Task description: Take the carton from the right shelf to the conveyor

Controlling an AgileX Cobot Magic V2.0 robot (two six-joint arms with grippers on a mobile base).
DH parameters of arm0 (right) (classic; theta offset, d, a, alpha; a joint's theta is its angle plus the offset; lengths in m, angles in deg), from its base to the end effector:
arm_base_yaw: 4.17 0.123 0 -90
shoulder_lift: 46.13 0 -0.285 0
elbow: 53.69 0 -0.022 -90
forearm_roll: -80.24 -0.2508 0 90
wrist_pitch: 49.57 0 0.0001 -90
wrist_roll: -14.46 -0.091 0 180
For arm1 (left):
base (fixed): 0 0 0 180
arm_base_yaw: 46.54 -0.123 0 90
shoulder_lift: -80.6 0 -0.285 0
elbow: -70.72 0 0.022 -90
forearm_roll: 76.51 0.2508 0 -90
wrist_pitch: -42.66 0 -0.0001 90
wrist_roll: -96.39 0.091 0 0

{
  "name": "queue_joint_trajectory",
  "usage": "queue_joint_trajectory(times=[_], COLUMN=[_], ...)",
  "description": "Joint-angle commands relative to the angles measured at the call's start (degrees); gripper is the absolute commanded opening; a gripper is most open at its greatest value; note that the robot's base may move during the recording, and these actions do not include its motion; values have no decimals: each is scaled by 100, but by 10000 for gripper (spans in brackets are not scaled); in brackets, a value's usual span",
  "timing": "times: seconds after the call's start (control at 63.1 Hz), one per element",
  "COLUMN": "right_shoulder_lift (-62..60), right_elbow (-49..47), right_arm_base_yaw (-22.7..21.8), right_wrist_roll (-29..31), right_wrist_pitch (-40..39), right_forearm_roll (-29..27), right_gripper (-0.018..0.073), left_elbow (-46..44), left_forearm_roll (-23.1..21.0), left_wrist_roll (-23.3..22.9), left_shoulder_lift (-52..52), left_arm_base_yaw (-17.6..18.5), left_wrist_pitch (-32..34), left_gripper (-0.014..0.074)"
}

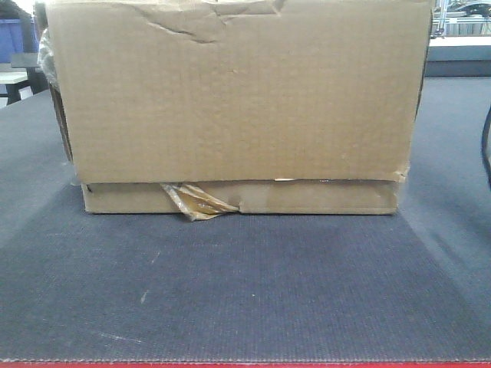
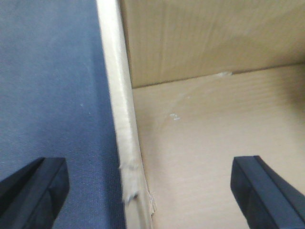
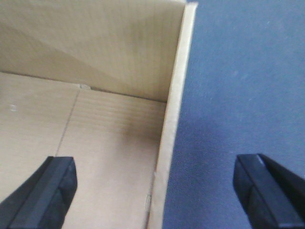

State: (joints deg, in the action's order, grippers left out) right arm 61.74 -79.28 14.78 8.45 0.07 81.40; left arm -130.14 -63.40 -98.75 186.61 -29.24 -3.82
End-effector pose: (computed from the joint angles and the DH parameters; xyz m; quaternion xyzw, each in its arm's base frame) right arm 0.3794 0.1288 0.3889 -0.1057 0.9071 0.0785 0.3998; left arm 0.3811 -0.1030 0.3813 0.0549 0.9054 -0.0103 0.4209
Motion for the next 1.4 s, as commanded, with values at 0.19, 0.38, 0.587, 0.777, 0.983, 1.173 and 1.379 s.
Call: queue_joint_trajectory(times=[0.19,0.38,0.587,0.777,0.983,1.173,1.379], right_shoulder_lift=[-1107,-1961,-2915,-3943,-5173,-6556,-8240], right_elbow=[-49,476,1989,3736,5365,6661,7562], right_arm_base_yaw=[-209,-538,-781,-791,-791,-791,-791], right_wrist_roll=[47,47,47,47,47,47,47], right_wrist_pitch=[485,612,-49,-843,-1883,-2108,-2108], right_forearm_roll=[56,67,286,412,412,412,412], right_gripper=[237,-82,-75,-75,-75,-75,-75], left_elbow=[-25,594,2026,3522,5215,6577,7253], left_forearm_roll=[-93,-144,-155,-253,-253,-267,-267], left_wrist_roll=[67,299,299,299,299,299,299], left_shoulder_lift=[-1300,-2091,-3025,-3891,-5066,-6506,-7822], left_arm_base_yaw=[-36,-294,-677,-1050,-1257,-1257,-1257], left_wrist_pitch=[-214,-206,238,913,1798,2456,2455], left_gripper=[556,205,3,4,4,1,1])
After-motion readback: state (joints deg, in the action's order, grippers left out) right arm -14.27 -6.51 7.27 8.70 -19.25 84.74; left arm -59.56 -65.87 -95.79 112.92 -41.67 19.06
